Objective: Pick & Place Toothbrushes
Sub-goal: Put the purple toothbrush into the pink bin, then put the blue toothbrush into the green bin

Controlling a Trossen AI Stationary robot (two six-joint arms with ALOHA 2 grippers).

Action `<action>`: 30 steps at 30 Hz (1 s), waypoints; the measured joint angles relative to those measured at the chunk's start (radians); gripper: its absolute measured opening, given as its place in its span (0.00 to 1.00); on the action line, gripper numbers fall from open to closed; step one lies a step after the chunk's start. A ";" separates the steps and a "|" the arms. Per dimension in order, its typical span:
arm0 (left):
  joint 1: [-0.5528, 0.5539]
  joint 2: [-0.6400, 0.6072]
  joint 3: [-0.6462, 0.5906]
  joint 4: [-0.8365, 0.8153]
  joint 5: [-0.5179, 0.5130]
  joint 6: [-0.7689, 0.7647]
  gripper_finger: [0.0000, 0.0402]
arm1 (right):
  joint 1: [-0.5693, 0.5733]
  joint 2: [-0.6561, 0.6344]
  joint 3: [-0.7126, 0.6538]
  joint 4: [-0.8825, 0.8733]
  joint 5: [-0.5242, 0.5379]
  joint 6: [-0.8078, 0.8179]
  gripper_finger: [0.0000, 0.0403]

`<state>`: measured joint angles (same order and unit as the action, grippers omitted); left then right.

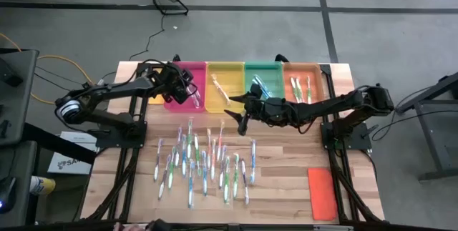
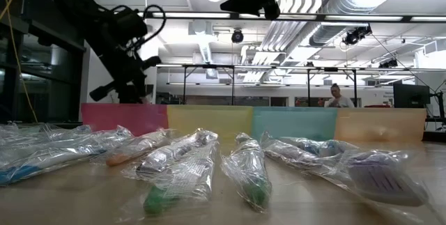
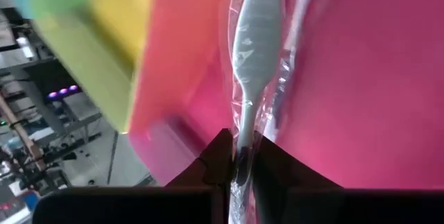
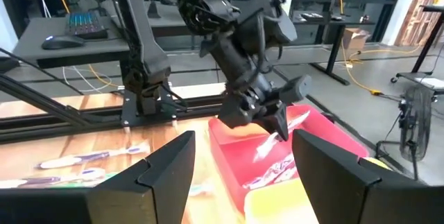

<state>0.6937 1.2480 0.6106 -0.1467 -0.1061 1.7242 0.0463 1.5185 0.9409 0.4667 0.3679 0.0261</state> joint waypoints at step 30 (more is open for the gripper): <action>0.000 0.037 0.000 0.046 -0.039 -0.155 0.44 | 0.000 0.001 0.000 -0.300 -0.072 0.564 0.58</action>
<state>0.6933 1.2848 0.6106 -0.1005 -0.1452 1.5696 0.0467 1.5198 0.9409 0.1669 0.2964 0.5905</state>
